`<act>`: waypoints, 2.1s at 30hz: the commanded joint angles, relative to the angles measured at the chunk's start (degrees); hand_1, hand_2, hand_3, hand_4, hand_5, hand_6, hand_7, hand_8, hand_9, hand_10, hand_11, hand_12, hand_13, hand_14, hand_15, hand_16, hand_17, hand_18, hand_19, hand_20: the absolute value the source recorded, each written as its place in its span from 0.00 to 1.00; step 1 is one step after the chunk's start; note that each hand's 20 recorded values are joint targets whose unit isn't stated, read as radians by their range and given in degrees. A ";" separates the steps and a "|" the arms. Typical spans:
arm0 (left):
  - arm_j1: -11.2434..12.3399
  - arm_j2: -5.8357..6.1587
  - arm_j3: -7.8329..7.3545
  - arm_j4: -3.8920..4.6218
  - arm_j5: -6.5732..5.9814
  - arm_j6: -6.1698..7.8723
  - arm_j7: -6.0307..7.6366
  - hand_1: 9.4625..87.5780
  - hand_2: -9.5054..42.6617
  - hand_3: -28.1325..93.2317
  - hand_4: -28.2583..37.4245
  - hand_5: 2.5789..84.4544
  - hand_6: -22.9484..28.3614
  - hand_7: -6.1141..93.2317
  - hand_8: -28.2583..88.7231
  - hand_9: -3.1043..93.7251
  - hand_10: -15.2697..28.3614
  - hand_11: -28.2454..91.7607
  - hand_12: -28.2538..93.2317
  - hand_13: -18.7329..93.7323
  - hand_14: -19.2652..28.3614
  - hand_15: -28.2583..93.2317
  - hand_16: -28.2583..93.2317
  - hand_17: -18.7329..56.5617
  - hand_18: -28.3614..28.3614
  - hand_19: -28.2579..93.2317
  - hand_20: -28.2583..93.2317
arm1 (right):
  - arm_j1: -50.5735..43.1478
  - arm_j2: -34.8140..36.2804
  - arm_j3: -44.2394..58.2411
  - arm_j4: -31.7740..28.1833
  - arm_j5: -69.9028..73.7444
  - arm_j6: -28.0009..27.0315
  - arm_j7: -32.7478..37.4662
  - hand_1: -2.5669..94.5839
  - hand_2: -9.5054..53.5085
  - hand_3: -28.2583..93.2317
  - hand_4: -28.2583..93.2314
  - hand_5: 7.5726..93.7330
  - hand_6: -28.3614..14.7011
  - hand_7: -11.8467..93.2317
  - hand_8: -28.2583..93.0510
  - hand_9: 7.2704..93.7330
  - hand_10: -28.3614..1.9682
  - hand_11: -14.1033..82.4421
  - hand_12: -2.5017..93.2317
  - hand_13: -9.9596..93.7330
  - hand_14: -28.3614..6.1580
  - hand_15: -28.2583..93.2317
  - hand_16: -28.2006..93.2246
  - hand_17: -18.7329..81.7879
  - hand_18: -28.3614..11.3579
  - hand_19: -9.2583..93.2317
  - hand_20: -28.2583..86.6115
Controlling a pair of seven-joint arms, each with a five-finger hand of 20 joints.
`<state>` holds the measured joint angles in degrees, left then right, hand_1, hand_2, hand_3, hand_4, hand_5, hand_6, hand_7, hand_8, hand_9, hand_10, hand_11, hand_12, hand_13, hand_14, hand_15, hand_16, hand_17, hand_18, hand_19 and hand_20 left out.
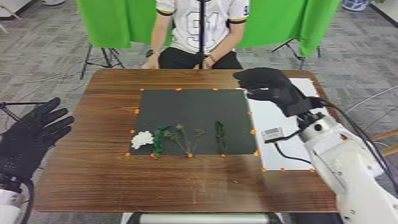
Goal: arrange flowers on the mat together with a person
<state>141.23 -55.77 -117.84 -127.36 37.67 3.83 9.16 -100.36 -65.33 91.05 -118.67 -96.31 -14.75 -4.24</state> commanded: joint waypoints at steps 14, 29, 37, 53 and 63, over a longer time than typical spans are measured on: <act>-0.50 -2.80 2.75 0.07 0.55 0.24 1.04 0.20 0.13 0.81 0.04 0.37 0.52 0.21 0.18 0.33 0.64 0.38 0.40 0.37 0.72 0.45 0.27 0.14 0.90 0.60 0.33 | -23.05 -8.83 18.67 -2.44 31.04 2.19 5.05 0.25 0.13 0.93 0.06 0.38 0.56 0.26 0.16 0.40 0.49 0.26 0.29 0.43 0.48 0.38 0.51 0.30 0.22 0.51 0.50; -1.14 -2.09 3.49 0.83 0.19 -0.11 1.15 0.18 0.14 0.81 0.04 0.37 0.53 0.21 0.18 0.33 0.64 0.38 0.40 0.37 0.72 0.45 0.27 0.14 0.90 0.60 0.33 | -23.65 -10.54 18.92 -2.38 30.44 2.82 5.07 0.26 0.12 0.93 0.05 0.36 0.56 0.27 0.16 0.39 0.49 0.28 0.29 0.43 0.48 0.40 0.51 0.29 0.21 0.52 0.51; -0.89 -2.16 3.15 0.71 0.40 -0.32 0.72 0.18 0.14 0.81 0.03 0.37 0.53 0.21 0.18 0.33 0.64 0.38 0.40 0.37 0.72 0.45 0.27 0.14 0.90 0.60 0.33 | -23.76 -10.99 18.38 -2.37 30.55 2.30 5.49 0.26 0.12 0.93 0.05 0.36 0.56 0.28 0.16 0.39 0.49 0.28 0.29 0.43 0.48 0.41 0.50 0.29 0.21 0.53 0.51; -0.70 -1.78 2.85 0.76 0.43 -0.50 0.35 0.19 0.15 0.81 0.03 0.37 0.53 0.21 0.18 0.33 0.64 0.38 0.40 0.37 0.72 0.46 0.27 0.14 0.90 0.60 0.33 | -23.53 -10.30 17.86 -2.33 30.57 2.40 5.75 0.26 0.12 0.93 0.05 0.36 0.56 0.28 0.16 0.39 0.48 0.29 0.29 0.43 0.48 0.41 0.50 0.29 0.21 0.53 0.51; -0.87 -1.68 2.74 0.92 0.45 -0.82 0.11 0.19 0.15 0.81 0.03 0.37 0.53 0.21 0.18 0.33 0.64 0.38 0.40 0.37 0.72 0.46 0.27 0.14 0.90 0.60 0.33 | -23.30 -10.10 17.56 -2.23 30.31 2.49 5.89 0.26 0.12 0.93 0.05 0.36 0.56 0.28 0.16 0.40 0.48 0.29 0.28 0.43 0.48 0.42 0.49 0.29 0.21 0.53 0.51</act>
<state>139.83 -57.39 -114.95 -126.85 37.83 3.71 9.94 -123.27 -75.54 108.87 -120.82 -65.44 -12.50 1.56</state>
